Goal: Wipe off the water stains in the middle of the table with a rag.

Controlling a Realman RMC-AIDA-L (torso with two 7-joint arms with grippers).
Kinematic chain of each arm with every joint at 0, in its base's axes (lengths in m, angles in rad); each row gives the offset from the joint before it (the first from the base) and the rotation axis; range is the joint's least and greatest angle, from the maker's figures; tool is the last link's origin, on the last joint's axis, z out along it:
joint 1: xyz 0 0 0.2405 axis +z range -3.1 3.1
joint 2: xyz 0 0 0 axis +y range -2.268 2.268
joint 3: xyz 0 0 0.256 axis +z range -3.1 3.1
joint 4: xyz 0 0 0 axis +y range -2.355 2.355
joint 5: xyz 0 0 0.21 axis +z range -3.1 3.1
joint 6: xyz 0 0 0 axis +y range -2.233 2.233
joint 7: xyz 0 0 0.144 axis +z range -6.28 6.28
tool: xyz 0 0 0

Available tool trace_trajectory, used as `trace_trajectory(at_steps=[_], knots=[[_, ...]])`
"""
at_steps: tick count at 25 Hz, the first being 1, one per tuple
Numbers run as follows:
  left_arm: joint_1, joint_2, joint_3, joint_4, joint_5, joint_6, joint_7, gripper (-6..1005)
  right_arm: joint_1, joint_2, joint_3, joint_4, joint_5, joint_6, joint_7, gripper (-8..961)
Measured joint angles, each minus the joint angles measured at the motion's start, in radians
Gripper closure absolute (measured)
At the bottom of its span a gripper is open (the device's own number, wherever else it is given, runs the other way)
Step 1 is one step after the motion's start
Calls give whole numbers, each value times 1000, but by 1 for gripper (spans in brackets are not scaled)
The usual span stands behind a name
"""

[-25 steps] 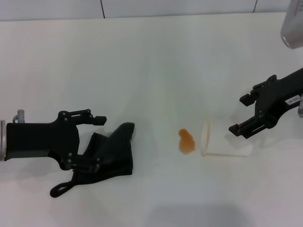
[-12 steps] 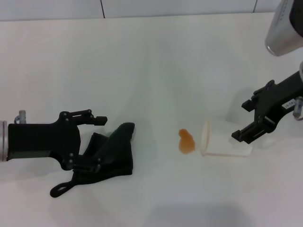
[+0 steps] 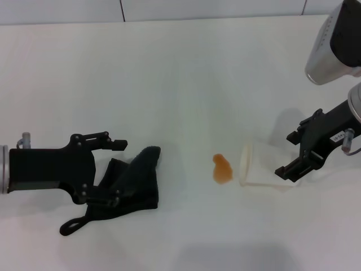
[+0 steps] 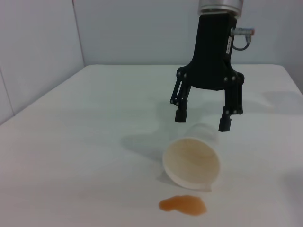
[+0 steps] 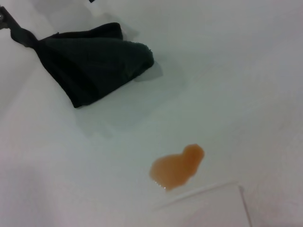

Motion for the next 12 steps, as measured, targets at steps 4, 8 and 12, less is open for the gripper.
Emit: trace_trajectory(at_steps=[4, 8, 12], knots=[[-1, 0, 0, -7, 0, 0, 1, 124, 5, 0, -9, 20, -9, 12, -1, 117], [-2, 0, 0, -8, 0, 0, 2, 124, 9, 0, -23, 33, -23, 25, -3, 117], [-3, 0, -1, -8, 0, 0, 2, 124, 13, 0, -39, 41, -34, 37, -4, 117]])
